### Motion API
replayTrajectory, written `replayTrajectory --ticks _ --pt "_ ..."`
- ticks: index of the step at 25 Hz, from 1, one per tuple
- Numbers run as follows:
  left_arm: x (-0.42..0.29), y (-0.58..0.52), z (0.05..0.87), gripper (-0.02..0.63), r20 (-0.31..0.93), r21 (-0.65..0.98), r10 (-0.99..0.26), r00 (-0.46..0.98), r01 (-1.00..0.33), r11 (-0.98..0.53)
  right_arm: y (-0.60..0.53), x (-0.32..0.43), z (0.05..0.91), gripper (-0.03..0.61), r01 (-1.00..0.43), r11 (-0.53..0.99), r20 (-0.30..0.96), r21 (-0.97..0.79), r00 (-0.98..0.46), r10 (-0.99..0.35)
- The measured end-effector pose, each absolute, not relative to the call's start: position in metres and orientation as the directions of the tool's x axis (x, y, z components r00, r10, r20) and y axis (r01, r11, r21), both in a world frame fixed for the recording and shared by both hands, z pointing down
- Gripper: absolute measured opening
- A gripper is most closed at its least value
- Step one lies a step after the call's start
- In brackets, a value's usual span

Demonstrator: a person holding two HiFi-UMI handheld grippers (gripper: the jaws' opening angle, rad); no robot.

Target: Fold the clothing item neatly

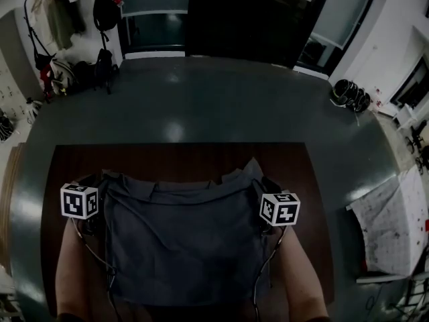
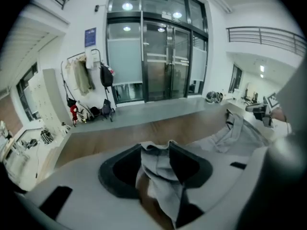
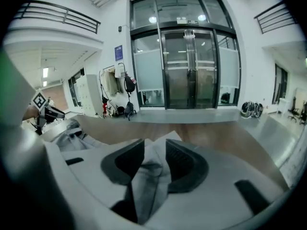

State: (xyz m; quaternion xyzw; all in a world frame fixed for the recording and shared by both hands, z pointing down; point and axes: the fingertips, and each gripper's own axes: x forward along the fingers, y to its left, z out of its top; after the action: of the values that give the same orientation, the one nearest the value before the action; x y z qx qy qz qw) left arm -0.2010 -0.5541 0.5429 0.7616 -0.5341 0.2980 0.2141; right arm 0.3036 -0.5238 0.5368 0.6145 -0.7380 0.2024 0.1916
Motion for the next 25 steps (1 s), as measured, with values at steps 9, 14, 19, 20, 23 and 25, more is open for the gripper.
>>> replayTrajectory --ticks 9,14,19,20,23,25 --pt "-0.181 -0.443 0.496 0.173 0.482 0.196 -0.807 0.342 -0.939 -0.281 -0.446 0.211 0.461 0.126 -0.972 0.23 0.341 -0.049 -0.232 -0.911" --pt "-0.116 -0.384 0.428 0.167 0.267 0.223 -0.842 0.47 -0.88 -0.42 -0.399 0.165 0.397 0.084 -0.974 0.212 0.189 -0.085 -0.224 -0.956" --pt "-0.099 -0.342 0.397 0.044 0.166 0.184 -0.868 0.468 -0.879 -0.439 -0.343 0.135 0.361 -0.009 -0.959 0.192 0.098 -0.21 -0.216 -0.971" --pt "-0.098 -0.333 0.394 0.029 0.156 0.186 -0.866 0.475 -0.875 -0.447 -0.332 0.127 0.359 -0.009 -0.952 0.197 0.088 -0.236 -0.223 -0.971" --pt "-0.092 -0.309 0.39 0.009 0.127 0.193 -0.858 0.497 -0.861 -0.47 -0.301 0.106 0.364 -0.011 -0.937 0.225 0.079 -0.266 -0.253 -0.964" --pt "-0.087 -0.293 0.388 0.009 0.112 0.206 -0.853 0.51 -0.852 -0.482 -0.281 0.099 0.368 -0.011 -0.939 0.236 0.077 -0.25 -0.263 -0.962"
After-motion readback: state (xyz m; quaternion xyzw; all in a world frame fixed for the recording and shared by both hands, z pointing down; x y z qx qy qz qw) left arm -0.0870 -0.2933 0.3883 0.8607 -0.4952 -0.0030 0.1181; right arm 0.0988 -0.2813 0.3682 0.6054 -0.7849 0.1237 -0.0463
